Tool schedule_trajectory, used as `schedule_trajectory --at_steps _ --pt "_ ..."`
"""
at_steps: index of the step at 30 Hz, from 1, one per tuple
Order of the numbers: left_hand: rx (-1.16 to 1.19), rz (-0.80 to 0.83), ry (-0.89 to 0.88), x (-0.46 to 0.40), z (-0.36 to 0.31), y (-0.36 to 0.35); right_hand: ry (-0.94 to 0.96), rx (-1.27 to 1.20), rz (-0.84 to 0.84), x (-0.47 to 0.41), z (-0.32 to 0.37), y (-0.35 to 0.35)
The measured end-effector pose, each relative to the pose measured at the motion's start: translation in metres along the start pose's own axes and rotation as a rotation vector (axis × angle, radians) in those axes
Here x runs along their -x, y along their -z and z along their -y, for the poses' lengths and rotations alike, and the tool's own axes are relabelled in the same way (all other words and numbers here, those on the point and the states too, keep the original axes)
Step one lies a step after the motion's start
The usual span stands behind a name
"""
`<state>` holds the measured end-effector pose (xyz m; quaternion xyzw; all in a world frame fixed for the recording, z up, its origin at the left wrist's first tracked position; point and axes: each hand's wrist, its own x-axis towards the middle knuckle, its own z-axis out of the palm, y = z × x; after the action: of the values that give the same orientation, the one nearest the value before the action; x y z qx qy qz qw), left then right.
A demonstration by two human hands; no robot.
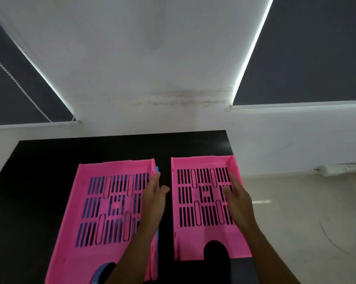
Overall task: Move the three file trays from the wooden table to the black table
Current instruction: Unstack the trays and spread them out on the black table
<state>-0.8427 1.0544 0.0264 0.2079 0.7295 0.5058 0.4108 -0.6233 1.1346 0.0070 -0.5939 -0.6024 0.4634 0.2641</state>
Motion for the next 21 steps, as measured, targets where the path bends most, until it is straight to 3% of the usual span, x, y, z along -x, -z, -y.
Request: schedule_trajectory --at_steps 7,12,16,21 --pt "-0.087 -0.188 -0.117 -0.004 -0.005 0.134 0.021 -0.141 0.180 0.026 0.061 -0.104" --pt "-0.038 -0.297 -0.006 -0.007 0.025 0.242 -0.076 -0.141 0.271 0.061 0.055 -0.168" --pt "-0.016 -0.084 0.159 -0.022 0.050 0.264 -0.104 -0.184 0.261 0.078 0.056 -0.197" --pt "0.027 0.014 0.076 -0.026 0.040 0.276 -0.063 -0.156 0.139 0.081 0.086 -0.205"
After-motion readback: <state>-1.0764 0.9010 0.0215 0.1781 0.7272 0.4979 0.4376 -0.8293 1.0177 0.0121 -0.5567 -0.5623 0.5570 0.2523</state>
